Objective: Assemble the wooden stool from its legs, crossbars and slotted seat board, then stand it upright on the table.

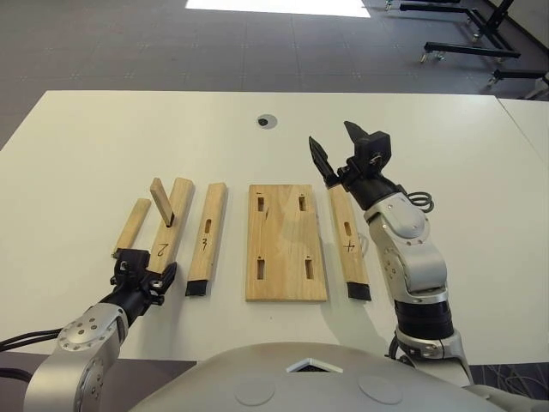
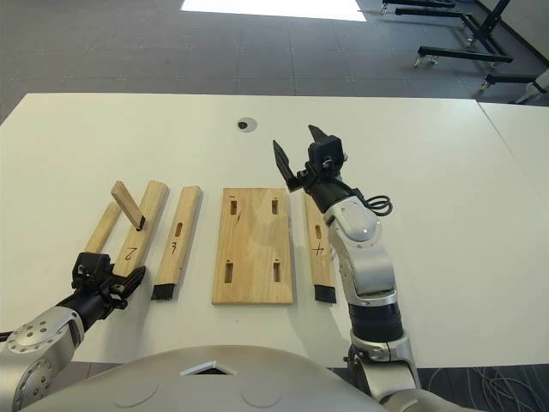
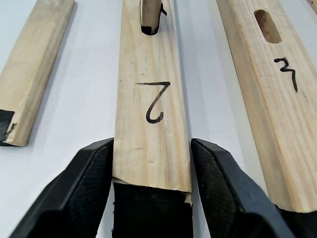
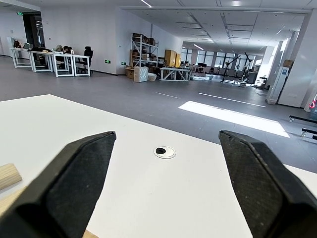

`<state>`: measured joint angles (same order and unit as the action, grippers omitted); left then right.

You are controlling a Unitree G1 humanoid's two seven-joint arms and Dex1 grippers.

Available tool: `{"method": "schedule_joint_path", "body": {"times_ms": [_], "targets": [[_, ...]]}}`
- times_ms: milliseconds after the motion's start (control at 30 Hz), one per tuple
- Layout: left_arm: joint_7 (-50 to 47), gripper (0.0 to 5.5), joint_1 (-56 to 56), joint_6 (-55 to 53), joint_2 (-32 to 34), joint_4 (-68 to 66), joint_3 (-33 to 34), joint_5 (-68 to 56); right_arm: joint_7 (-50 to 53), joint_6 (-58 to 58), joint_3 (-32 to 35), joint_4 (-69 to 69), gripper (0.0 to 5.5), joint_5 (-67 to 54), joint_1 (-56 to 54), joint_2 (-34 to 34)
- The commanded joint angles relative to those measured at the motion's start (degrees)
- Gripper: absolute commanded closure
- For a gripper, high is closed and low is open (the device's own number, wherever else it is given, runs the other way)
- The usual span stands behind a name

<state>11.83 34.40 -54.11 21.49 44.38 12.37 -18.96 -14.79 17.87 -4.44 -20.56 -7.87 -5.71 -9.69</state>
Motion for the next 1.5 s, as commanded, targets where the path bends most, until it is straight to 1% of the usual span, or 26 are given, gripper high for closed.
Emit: {"method": "schedule_joint_path", "body": {"times_ms": [33,133,267,367,400,467,533,567,633,733,900,1067,1167,1400,1500], "targets": [[0.47,3.4,-0.46,-3.01,-0.09,-2.32,0.99,-0.78,0.24,0.68,0.13,-0.24,1.66,-0.1,-0.94,0.14],[0.45,3.46,-1.78,-4.4,-0.72,-3.16,2.07,-1.77,0.34,0.57,-0.19,0.06,1.66,0.1,-1.23,0.46],[1.26,3.46,-5.36,-3.04,-0.88,-3.66,2.59,-3.05,0.45,0.22,0.08,0.54,1.66,0.18,-1.7,0.65],[2.77,3.46,-17.7,-5.48,-2.61,-3.62,9.14,-12.4,0.33,0.57,1.69,1.25,1.66,-1.7,-3.34,1.21],[3.52,3.46,-22.19,-6.47,-3.04,-4.68,11.28,-16.64,0.07,2.21,3.66,1.47,1.66,-5.15,-4.56,2.29],[7.68,3.46,-29.45,-7.04,-1.99,-9.23,15.79,-26.34,-3.01,8.53,8.39,2.13,1.66,-17.53,-8.44,3.96],[11.51,3.46,-34.85,-7.58,1.13,-15.35,19.82,-33.15,-8.32,15.22,12.42,2.64,1.66,-31.05,-12.02,3.09],[13.14,3.47,-37.21,-7.53,3.0,-18.22,20.59,-34.75,-11.23,17.57,13.89,3.44,1.66,-35.86,-13.76,1.83],[15.37,3.47,-39.69,-6.72,6.25,-22.06,18.88,-34.16,-13.59,19.08,14.84,6.22,1.66,-37.73,-16.9,-0.64],[16.62,3.47,-39.24,-4.17,7.63,-23.94,16.17,-32.45,-13.72,18.87,14.49,8.39,1.66,-37.7,-18.74,-1.54],[17.86,3.47,-34.81,-0.54,7.6,-22.56,13.77,-30.66,-12.29,17.4,13.55,8.59,1.66,-35.92,-17.71,-1.18],[22.48,3.47,-28.34,3.62,10.19,-18.66,11.05,-28.1,-10.23,16.55,14.76,9.66,1.66,-35.36,-18.43,-1.3],[23.8,3.47,-26.27,5.98,11.56,-18.53,10.06,-25.75,-8.9,16.38,15.27,9.58,1.66,-35.44,-18.57,-1.04],[28.52,3.47,-19.43,15.35,16.85,-19.51,1.88,-13.43,-7.58,16.47,14.92,10.02,1.66,-35.25,-18.7,-0.82],[28.89,3.47,-18.3,17.47,16.61,-20.38,-0.21,-10.99,-7.44,16.65,14.74,10.05,1.66,-35.13,-18.54,-1.04]]}}
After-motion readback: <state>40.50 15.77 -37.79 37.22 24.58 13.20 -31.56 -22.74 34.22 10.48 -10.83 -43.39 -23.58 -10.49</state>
